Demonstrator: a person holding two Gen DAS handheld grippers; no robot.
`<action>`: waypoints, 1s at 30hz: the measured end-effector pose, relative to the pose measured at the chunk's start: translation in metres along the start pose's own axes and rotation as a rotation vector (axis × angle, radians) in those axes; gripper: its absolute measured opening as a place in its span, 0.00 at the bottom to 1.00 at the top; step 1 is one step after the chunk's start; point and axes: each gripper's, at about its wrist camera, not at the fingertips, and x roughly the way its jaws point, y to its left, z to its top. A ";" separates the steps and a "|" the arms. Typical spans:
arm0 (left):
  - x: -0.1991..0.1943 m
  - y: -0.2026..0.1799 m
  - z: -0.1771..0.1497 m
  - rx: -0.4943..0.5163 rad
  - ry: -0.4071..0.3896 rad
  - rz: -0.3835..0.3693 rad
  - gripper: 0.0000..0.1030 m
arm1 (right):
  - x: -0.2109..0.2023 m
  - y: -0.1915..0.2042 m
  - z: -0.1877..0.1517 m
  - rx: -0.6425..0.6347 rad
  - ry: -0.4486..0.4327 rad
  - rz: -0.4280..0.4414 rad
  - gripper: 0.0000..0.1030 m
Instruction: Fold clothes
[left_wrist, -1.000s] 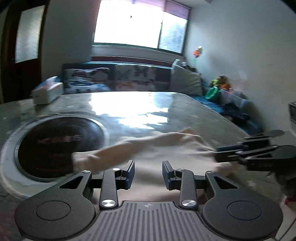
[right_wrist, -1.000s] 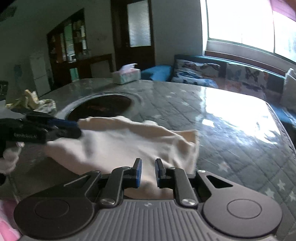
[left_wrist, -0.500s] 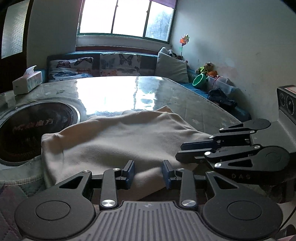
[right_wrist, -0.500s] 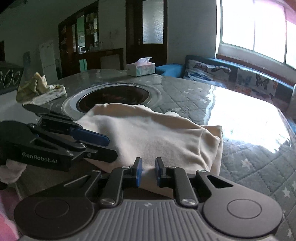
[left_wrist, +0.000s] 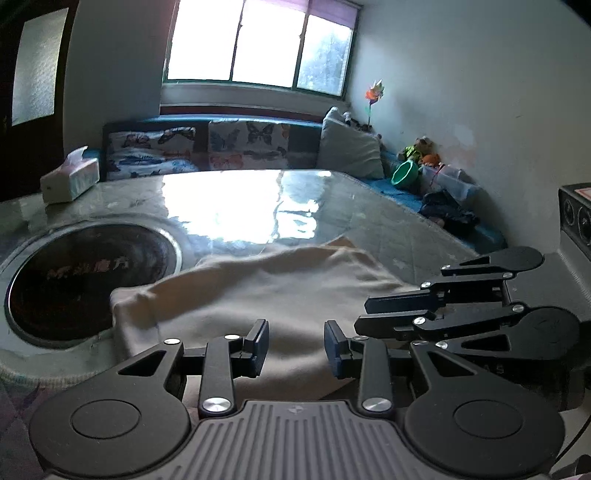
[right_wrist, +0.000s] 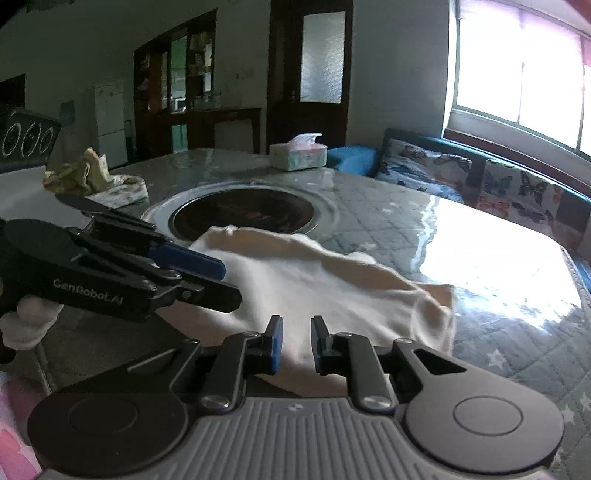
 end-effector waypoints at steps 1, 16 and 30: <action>0.001 0.000 -0.002 -0.002 0.005 0.001 0.34 | 0.002 0.001 -0.001 -0.001 0.004 0.000 0.15; -0.007 0.007 -0.009 -0.025 0.004 0.002 0.35 | 0.004 0.003 -0.002 -0.030 0.030 0.010 0.16; -0.023 0.032 -0.022 -0.084 0.008 0.073 0.35 | 0.023 0.029 0.005 -0.074 0.038 0.102 0.21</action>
